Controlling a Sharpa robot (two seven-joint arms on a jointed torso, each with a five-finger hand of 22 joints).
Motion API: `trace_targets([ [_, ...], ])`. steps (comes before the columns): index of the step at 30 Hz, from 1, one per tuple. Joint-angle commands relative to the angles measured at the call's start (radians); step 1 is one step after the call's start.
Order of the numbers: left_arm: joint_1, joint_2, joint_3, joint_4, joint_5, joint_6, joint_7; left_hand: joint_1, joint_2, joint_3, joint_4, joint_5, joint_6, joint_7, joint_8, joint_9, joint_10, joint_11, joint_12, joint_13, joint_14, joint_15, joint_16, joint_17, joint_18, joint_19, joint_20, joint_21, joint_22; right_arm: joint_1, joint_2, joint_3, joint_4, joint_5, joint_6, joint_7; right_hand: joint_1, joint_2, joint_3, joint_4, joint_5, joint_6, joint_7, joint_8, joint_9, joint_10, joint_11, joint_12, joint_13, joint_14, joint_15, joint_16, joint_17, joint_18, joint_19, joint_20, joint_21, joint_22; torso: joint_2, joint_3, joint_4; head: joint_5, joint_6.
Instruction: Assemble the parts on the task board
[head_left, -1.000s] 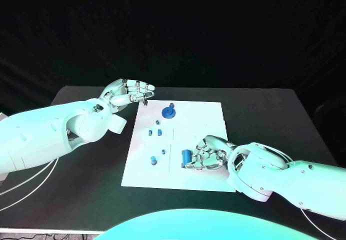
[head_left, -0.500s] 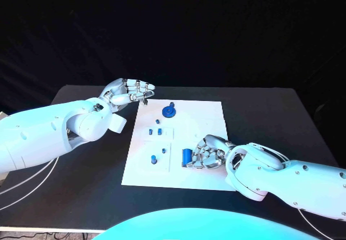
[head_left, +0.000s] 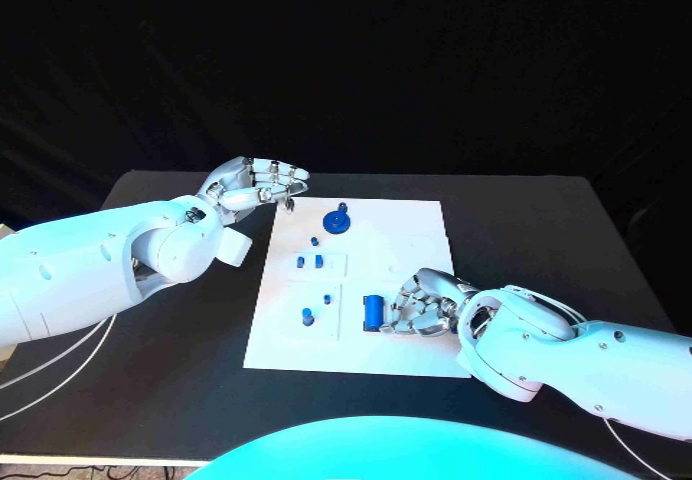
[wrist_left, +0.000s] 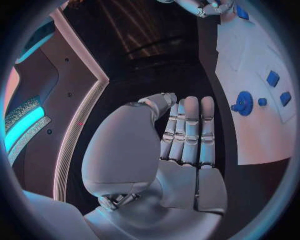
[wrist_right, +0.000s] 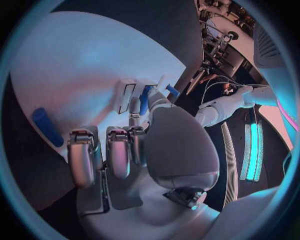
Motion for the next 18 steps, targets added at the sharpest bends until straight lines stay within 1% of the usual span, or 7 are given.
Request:
trace_targets([
  [1, 0.000, 0.000, 0.001, 0.002, 0.007, 0.015, 0.003, -0.001, 0.008, 0.005, -0.006, 0.003, 0.004, 0.001, 0.003, -0.001, -0.005, -0.001, 0.004, -0.001, -0.006, 0.003, -0.005, -0.002, 0.013, -0.007, -0.003, 0.006, 0.002, -0.001, -0.017, 0.000, 0.013, 0.018, 0.012, 0.061, 0.003, -0.017, -0.010, 0.004, -0.015, 0.004, 0.004, -0.005, -0.002, 0.076, 0.000, -0.008, 0.230, 0.097, -0.005, 0.001, 0.240, -0.014, 0.103, -0.004, 0.004, 0.263, 0.000, -0.0001, -0.0007, 0.001, 0.001],
  [2, 0.000, 0.000, 0.001, 0.002, 0.007, 0.015, 0.003, -0.001, 0.008, 0.005, -0.006, 0.003, 0.004, 0.001, 0.003, -0.001, -0.005, -0.001, 0.004, -0.001, -0.006, 0.003, -0.005, -0.002, 0.013, -0.007, -0.003, 0.006, 0.002, -0.001, -0.024, 0.000, 0.018, 0.025, 0.006, 0.074, -0.008, -0.022, -0.022, 0.005, -0.036, 0.000, 0.007, -0.006, -0.003, 0.072, 0.003, -0.018, 0.225, 0.097, -0.002, 0.000, 0.238, -0.014, 0.103, -0.002, 0.004, 0.263, 0.000, -0.0001, -0.0011, 0.001, 0.001],
  [5, 0.000, -0.001, 0.001, 0.001, 0.007, 0.014, 0.003, -0.001, 0.008, 0.005, -0.006, 0.003, 0.004, 0.001, 0.003, -0.001, -0.005, -0.001, 0.004, -0.001, -0.006, 0.003, -0.005, -0.002, 0.013, -0.007, -0.003, 0.006, 0.002, -0.001, -0.052, 0.001, 0.035, 0.056, -0.030, 0.132, -0.014, -0.025, -0.033, 0.005, -0.056, -0.012, 0.013, -0.009, -0.004, 0.063, 0.008, -0.041, 0.216, 0.096, 0.002, -0.002, 0.234, -0.014, 0.103, 0.001, 0.004, 0.263, -0.001, 0.0000, -0.0012, 0.001, 0.001],
  [9, 0.000, 0.000, 0.001, 0.001, 0.007, 0.013, 0.003, 0.001, 0.008, 0.006, -0.008, 0.003, 0.005, 0.000, 0.003, -0.001, -0.005, -0.001, 0.004, -0.001, -0.006, 0.003, -0.005, -0.002, 0.013, -0.008, -0.004, 0.007, 0.003, -0.001, -0.093, 0.002, 0.057, 0.105, -0.096, 0.224, -0.003, -0.020, -0.039, 0.004, -0.060, -0.050, 0.028, -0.026, -0.010, 0.047, 0.021, -0.076, 0.201, 0.096, 0.012, -0.003, 0.232, -0.014, 0.103, 0.008, 0.004, 0.263, 0.000, 0.0001, -0.0016, -0.002, 0.004],
  [11, 0.000, 0.000, 0.001, 0.001, 0.007, 0.012, 0.003, 0.001, 0.008, 0.006, -0.008, 0.003, 0.005, 0.000, 0.003, -0.001, -0.005, -0.001, 0.004, -0.001, -0.006, 0.003, -0.005, -0.002, 0.013, -0.008, -0.004, 0.007, 0.003, 0.000, -0.123, 0.004, 0.070, 0.119, -0.124, 0.258, 0.014, -0.010, -0.036, 0.003, -0.059, -0.070, 0.036, -0.037, -0.014, 0.045, 0.028, -0.078, 0.200, 0.097, 0.019, -0.001, 0.238, -0.014, 0.103, 0.015, 0.004, 0.263, -0.001, 0.0000, -0.0017, -0.003, 0.005],
  [15, 0.000, 0.000, 0.001, 0.003, 0.007, 0.010, 0.003, 0.001, 0.008, 0.006, -0.008, 0.003, 0.005, 0.000, 0.003, -0.001, -0.005, -0.001, 0.004, -0.001, -0.006, 0.003, -0.005, -0.002, 0.013, -0.008, -0.004, 0.007, 0.003, 0.001, -0.174, 0.005, 0.080, 0.114, -0.144, 0.274, 0.040, 0.005, -0.023, 0.002, -0.037, -0.083, 0.044, -0.052, -0.022, 0.046, 0.035, -0.074, 0.202, 0.097, 0.025, 0.000, 0.240, -0.014, 0.103, 0.021, 0.004, 0.263, -0.001, -0.0008, -0.0016, -0.010, 0.008],
  [18, 0.000, 0.002, 0.001, 0.006, 0.007, 0.009, 0.005, 0.001, 0.008, 0.006, -0.008, 0.003, 0.005, 0.000, 0.003, -0.001, -0.005, -0.001, 0.004, -0.001, -0.006, 0.003, -0.005, -0.002, 0.013, -0.008, -0.004, 0.007, 0.003, 0.001, -0.220, 0.006, 0.077, 0.065, -0.147, 0.254, 0.057, 0.021, -0.008, 0.001, -0.023, -0.082, 0.045, -0.063, -0.029, 0.047, 0.036, -0.071, 0.203, 0.098, 0.026, 0.003, 0.245, -0.014, 0.103, 0.023, 0.004, 0.263, -0.001, -0.0009, -0.0020, -0.020, 0.010],
])
